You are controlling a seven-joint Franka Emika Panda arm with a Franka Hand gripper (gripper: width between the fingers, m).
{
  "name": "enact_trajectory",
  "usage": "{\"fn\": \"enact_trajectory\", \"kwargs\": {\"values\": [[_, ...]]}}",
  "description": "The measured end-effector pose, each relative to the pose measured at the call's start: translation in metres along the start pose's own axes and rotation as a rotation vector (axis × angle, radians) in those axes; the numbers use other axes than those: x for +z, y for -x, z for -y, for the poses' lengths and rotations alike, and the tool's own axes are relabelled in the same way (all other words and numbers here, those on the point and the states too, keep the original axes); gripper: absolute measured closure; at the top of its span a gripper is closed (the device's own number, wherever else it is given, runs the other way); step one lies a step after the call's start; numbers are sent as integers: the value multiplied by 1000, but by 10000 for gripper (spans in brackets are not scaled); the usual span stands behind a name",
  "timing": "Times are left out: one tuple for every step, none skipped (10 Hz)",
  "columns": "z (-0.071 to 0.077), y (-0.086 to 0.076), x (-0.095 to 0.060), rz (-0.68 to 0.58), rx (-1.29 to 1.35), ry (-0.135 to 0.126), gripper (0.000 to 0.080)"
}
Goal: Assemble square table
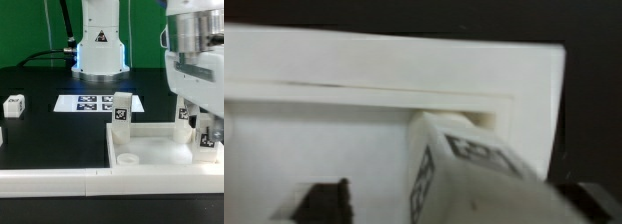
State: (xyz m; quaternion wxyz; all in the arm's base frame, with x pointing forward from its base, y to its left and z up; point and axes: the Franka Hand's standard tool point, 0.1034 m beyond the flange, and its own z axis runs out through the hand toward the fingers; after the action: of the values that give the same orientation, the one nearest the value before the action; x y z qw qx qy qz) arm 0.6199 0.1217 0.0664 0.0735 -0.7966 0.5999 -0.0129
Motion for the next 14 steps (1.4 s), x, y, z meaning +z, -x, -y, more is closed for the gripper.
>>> {"fn": "enact_trajectory", "kwargs": {"values": [[3, 4, 1, -1, -268, 21, 172], [3, 2, 1, -2, -274, 14, 157], [3, 1, 1, -4, -342, 16, 157], [3, 0, 1, -6, -456, 18, 151], [3, -1, 1, -11, -575, 25, 151], [5, -3, 1, -25, -790, 42, 150], [7, -3, 0, -25, -860, 49, 150], [6, -3, 1, -26, -846, 49, 150], [6, -3, 1, -26, -833, 49, 180], [6, -3, 1, -26, -799, 48, 180], [6, -2, 1, -28, -732, 47, 358], [6, -2, 1, -29, -671, 46, 513], [6, -2, 1, -29, -627, 45, 513], [6, -2, 1, -31, -549, 43, 511]]}}
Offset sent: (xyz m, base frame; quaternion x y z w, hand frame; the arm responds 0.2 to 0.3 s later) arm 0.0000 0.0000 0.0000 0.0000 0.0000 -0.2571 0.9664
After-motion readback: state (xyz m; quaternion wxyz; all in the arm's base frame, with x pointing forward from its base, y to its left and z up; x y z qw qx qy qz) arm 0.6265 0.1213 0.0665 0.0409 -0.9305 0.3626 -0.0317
